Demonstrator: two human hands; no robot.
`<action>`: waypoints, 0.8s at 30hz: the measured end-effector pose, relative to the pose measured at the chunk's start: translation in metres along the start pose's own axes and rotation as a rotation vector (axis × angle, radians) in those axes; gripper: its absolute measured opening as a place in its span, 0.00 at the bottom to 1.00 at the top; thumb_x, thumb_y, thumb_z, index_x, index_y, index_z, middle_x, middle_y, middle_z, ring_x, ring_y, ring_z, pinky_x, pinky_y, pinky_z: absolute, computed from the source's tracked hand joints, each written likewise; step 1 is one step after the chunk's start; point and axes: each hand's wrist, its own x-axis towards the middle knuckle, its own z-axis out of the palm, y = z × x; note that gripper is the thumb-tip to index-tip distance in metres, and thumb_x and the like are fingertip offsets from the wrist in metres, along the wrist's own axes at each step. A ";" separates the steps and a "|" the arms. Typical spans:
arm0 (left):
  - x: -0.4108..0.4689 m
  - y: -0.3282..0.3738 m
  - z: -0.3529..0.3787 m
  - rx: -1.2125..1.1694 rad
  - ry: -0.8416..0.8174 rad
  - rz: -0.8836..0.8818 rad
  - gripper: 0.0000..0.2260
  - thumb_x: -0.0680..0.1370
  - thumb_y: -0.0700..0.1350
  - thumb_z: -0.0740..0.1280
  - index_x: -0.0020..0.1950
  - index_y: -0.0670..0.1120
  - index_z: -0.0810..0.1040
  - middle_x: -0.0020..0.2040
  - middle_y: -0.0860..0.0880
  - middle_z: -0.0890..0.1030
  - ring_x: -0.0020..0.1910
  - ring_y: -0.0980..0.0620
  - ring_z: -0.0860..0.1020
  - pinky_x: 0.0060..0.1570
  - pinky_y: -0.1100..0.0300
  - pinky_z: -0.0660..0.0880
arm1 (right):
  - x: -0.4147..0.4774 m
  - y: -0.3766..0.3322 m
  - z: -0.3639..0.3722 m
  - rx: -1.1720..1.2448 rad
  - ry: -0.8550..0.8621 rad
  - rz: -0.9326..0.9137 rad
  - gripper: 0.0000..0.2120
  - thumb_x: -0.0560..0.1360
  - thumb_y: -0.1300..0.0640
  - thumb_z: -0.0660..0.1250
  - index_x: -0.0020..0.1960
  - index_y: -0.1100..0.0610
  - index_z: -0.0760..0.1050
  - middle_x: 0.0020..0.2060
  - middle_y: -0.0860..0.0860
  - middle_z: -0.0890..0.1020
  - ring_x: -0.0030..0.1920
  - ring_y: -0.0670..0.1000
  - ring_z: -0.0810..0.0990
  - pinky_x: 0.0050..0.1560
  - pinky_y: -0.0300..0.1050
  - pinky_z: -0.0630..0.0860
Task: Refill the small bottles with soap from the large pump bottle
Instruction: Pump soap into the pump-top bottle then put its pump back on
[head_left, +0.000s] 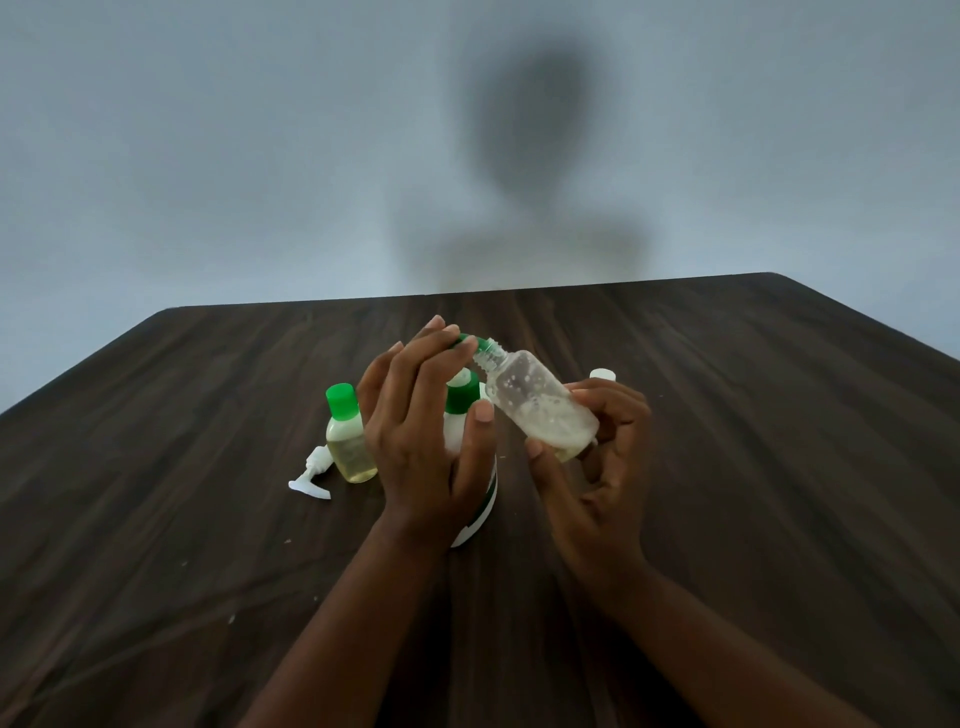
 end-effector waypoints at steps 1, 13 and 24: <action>0.001 -0.001 0.000 -0.006 0.004 -0.014 0.17 0.76 0.46 0.56 0.50 0.37 0.80 0.54 0.50 0.77 0.58 0.51 0.76 0.56 0.54 0.69 | 0.000 0.000 0.000 0.001 -0.005 0.005 0.17 0.71 0.63 0.68 0.56 0.64 0.66 0.53 0.55 0.71 0.55 0.40 0.73 0.55 0.31 0.72; -0.003 -0.002 0.002 -0.011 -0.038 -0.013 0.18 0.76 0.47 0.56 0.56 0.37 0.78 0.58 0.46 0.77 0.62 0.46 0.76 0.58 0.47 0.71 | 0.000 0.000 0.001 0.013 -0.008 0.017 0.17 0.71 0.62 0.69 0.56 0.60 0.67 0.53 0.54 0.71 0.55 0.41 0.73 0.54 0.32 0.72; -0.003 -0.002 0.000 -0.029 -0.005 -0.020 0.16 0.75 0.43 0.56 0.49 0.37 0.81 0.52 0.48 0.78 0.55 0.50 0.78 0.54 0.54 0.71 | -0.001 0.001 -0.001 -0.011 0.013 0.015 0.17 0.71 0.63 0.68 0.56 0.64 0.66 0.52 0.53 0.71 0.54 0.39 0.73 0.53 0.29 0.72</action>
